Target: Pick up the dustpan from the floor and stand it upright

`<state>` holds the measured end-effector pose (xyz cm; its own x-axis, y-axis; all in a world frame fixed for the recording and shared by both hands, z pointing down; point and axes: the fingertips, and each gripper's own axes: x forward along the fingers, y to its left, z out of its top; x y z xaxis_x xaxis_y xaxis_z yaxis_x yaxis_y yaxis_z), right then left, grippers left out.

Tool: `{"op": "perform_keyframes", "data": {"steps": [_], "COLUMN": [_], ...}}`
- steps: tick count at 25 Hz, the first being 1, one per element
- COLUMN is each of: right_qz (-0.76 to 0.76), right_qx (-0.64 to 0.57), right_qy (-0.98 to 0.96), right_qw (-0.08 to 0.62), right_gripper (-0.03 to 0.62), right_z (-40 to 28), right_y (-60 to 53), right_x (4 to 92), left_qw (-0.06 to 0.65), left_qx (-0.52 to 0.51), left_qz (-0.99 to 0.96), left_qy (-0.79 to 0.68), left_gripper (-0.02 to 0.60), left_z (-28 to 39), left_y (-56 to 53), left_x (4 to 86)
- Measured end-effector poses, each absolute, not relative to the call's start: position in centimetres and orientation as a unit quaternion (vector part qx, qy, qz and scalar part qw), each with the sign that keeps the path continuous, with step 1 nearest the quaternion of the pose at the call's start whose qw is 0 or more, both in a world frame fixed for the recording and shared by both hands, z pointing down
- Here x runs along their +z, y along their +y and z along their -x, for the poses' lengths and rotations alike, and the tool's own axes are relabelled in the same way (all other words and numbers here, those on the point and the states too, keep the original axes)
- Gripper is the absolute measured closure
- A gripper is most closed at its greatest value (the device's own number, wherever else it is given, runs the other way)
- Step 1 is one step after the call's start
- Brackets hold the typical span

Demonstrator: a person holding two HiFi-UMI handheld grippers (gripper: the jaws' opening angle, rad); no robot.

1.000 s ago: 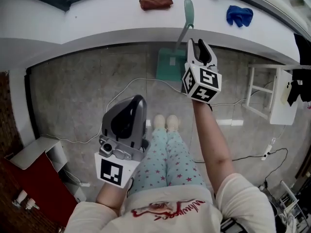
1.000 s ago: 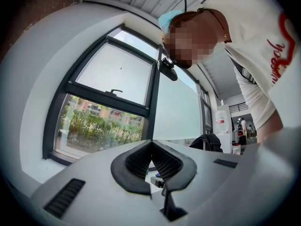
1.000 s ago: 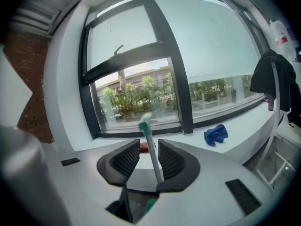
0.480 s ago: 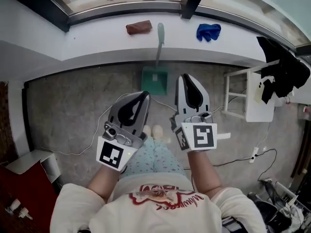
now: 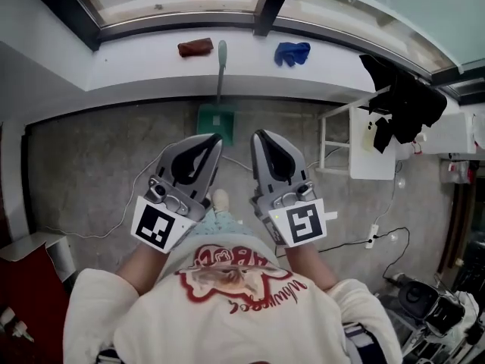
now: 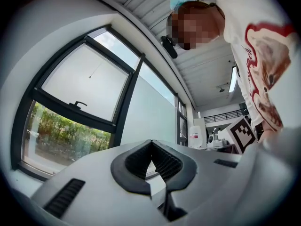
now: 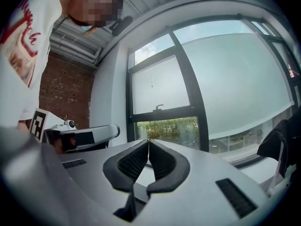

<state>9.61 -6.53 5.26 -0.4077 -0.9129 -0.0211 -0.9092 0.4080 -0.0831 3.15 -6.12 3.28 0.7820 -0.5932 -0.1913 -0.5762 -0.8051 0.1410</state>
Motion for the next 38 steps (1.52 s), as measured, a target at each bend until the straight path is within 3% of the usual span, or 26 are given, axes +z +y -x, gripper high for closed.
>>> {"op": "perform_keyframes", "data": {"steps": [10,16,22,29,38], "right_qz": [0.418,0.375,0.384,0.441,0.496], "right_qx": [-0.013,0.054,0.003,-0.017,-0.018], "right_qy": [0.907,0.925,0.923,0.896,0.867], "right_qw": [0.056,-0.014,0.026,0.053,0.030], "right_gripper": [0.568,0.569,0.569,0.569,0.569], "right_z": [-4.4,-1.3,-1.2,2.9,8.2], "right_y": [-0.6,2.7,7.7,21.0,38.7], "right_x": [1.3,1.3,0.7,1.0,1.3], "left_qw": [0.004,-0.007,-0.022,-0.033,-0.003], "left_qx": [-0.121,-0.112,-0.139,-0.114,-0.105], "left_qz": [-0.927,-0.925,-0.920,-0.930,-0.943], "left_qy": [-0.355,-0.364,-0.367,-0.348,-0.316], "left_gripper": [0.563,0.563,0.563,0.563,0.563], "left_z": [-2.3,0.2,2.6,9.5,15.6], "left_y": [0.4,3.8,9.4,23.9,39.7], "left_x": [1.1,0.5,-1.4,-0.2,0.8]}}
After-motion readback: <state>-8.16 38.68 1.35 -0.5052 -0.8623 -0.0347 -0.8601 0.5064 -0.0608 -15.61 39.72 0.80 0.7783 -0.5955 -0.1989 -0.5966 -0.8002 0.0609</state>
